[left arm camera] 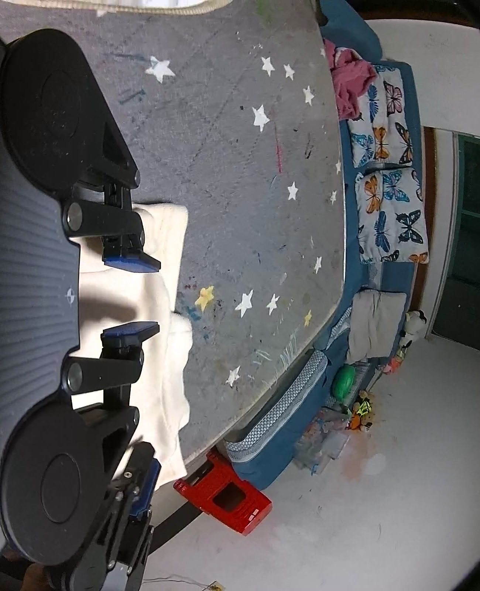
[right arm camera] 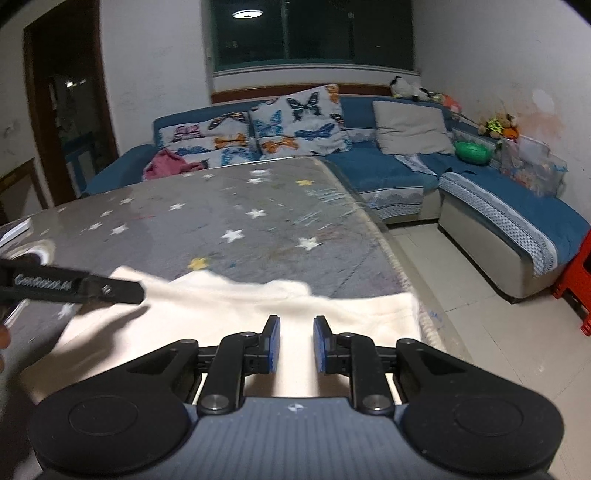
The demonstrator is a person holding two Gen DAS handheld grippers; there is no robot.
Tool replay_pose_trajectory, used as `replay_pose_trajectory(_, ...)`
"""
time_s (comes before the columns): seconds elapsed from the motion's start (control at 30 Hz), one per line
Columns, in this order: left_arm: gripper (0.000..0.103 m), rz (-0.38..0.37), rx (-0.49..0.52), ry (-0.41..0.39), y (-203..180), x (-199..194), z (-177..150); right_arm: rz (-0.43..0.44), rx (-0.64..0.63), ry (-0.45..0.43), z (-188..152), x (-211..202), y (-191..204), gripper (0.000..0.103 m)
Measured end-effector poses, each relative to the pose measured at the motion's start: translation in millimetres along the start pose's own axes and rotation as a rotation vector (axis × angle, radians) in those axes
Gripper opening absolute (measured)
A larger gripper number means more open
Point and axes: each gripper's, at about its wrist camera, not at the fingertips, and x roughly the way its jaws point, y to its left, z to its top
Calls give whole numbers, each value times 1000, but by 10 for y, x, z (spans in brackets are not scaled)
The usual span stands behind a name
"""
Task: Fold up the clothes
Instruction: 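Lay the folded hem down and open the left gripper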
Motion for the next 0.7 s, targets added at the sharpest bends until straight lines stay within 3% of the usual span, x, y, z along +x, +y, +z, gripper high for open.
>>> replay_pose_trajectory(0.3, 34, -11, 100, -35, -123, -498, -401, 69, -69, -10, -269, -469, 267, 28)
replay_pose_trajectory(0.7, 38, 11, 99, -34, -65, -558, -675, 39, -100, -17, -488, -612, 408, 30)
